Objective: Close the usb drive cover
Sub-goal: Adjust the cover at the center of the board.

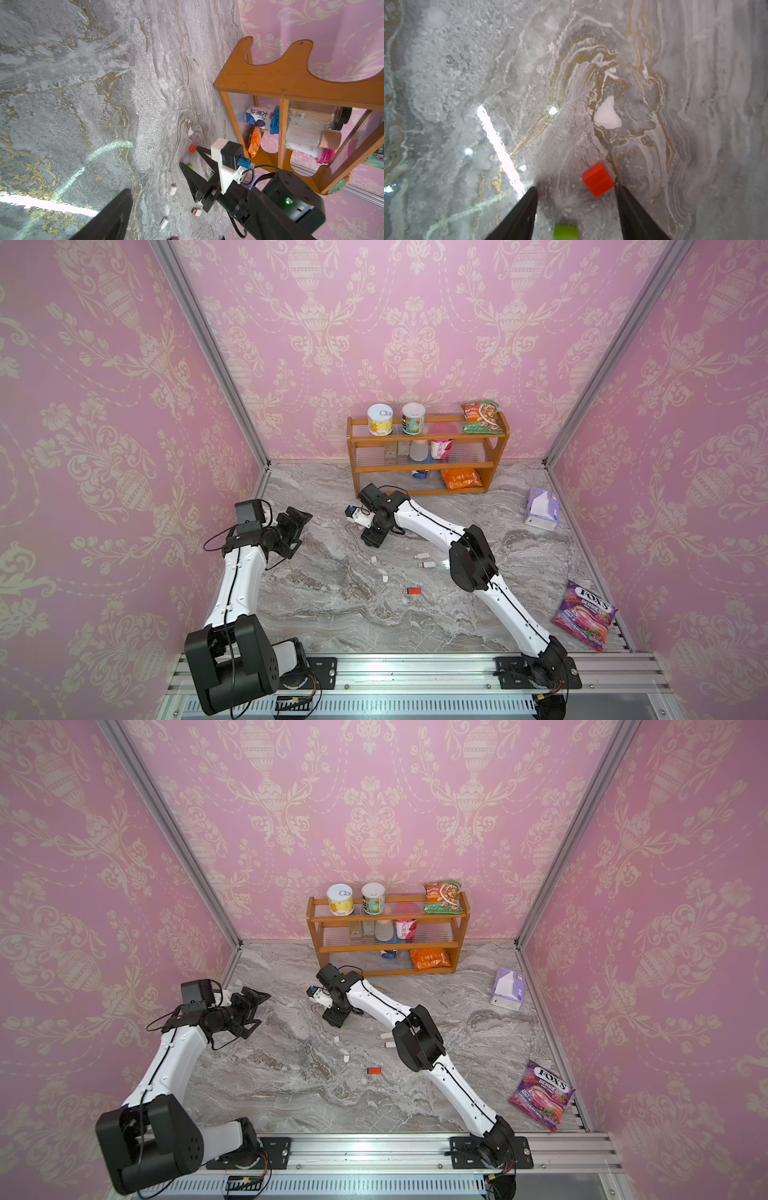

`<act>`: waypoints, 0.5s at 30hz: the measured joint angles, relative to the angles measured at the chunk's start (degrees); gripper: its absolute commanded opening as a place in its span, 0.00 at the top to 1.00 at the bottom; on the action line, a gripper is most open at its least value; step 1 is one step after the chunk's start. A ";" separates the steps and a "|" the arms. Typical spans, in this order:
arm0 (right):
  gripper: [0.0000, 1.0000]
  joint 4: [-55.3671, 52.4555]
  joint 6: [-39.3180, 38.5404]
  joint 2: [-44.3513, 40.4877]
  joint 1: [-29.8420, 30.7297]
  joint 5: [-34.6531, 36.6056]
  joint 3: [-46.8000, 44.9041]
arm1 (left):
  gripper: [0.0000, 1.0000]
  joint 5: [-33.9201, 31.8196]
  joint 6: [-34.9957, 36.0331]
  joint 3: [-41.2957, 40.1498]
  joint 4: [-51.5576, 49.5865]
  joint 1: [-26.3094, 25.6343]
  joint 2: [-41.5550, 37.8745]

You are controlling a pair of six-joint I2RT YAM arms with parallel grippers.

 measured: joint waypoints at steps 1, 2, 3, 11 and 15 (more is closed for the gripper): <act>0.36 0.04 -0.02 0.11 0.00 -0.04 0.15 | 0.10 0.00 0.00 0.00 -0.02 0.00 0.26; 0.37 0.20 -0.02 0.33 0.00 -0.22 0.42 | 0.10 0.00 0.00 0.00 -0.02 0.00 0.50; 0.38 0.22 -0.02 0.57 0.00 -0.33 0.90 | 0.10 0.00 0.02 0.00 0.00 0.00 0.66; 0.46 0.39 -0.46 1.09 0.00 -1.75 1.53 | 0.10 0.00 0.28 0.00 0.04 0.00 1.07; 0.49 0.39 -0.61 1.09 0.00 -1.86 1.44 | 0.10 0.00 0.42 -0.11 0.31 0.00 1.07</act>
